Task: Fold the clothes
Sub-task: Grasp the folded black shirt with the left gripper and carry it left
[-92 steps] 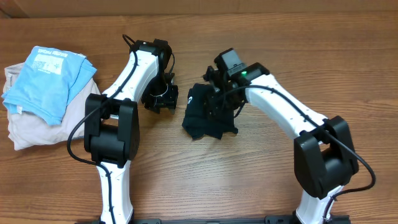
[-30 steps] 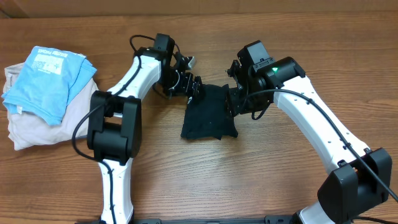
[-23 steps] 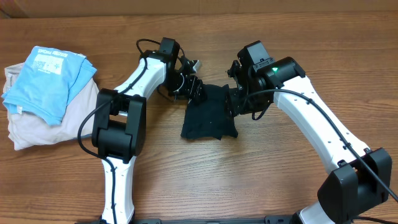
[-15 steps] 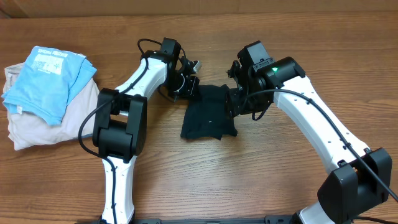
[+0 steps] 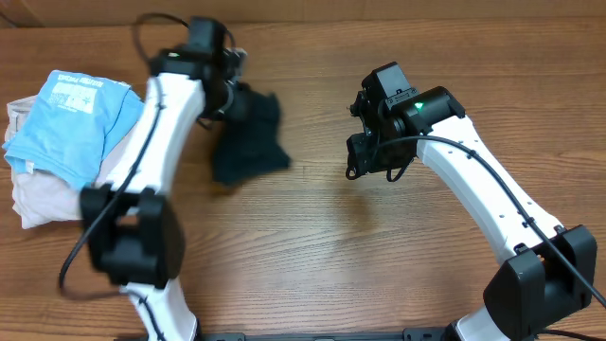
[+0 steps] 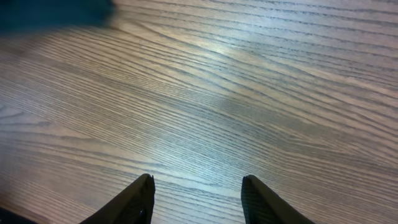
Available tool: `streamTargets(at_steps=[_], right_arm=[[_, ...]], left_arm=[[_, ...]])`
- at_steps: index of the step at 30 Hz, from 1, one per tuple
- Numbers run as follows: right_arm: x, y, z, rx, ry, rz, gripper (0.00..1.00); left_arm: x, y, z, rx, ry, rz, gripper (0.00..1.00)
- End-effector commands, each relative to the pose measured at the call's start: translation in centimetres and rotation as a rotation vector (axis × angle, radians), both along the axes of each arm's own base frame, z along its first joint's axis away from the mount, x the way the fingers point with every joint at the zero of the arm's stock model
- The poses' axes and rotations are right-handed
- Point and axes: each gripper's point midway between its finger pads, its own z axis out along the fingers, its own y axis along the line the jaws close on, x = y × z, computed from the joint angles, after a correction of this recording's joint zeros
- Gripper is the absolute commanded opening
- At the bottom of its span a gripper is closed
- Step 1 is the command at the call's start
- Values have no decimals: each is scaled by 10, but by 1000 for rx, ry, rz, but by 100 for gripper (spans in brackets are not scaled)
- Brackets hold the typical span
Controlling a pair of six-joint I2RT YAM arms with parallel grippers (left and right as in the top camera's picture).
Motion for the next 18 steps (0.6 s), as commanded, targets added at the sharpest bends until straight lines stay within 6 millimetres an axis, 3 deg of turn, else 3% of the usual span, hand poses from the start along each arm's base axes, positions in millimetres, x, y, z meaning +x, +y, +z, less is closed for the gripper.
streamTargets(at_steps=[1,8,18], right_arm=[[5,-3,3,-10,-20,-10,49],[5,-4,3,-11,-18,-10,49],[1,-5,2,-19,-1,-9,49]], left_arm=[[3,42,61,136,-160,101,4],[-10,91,107,246,-266,231,4],[-22,169,117,301,-272,439,4]])
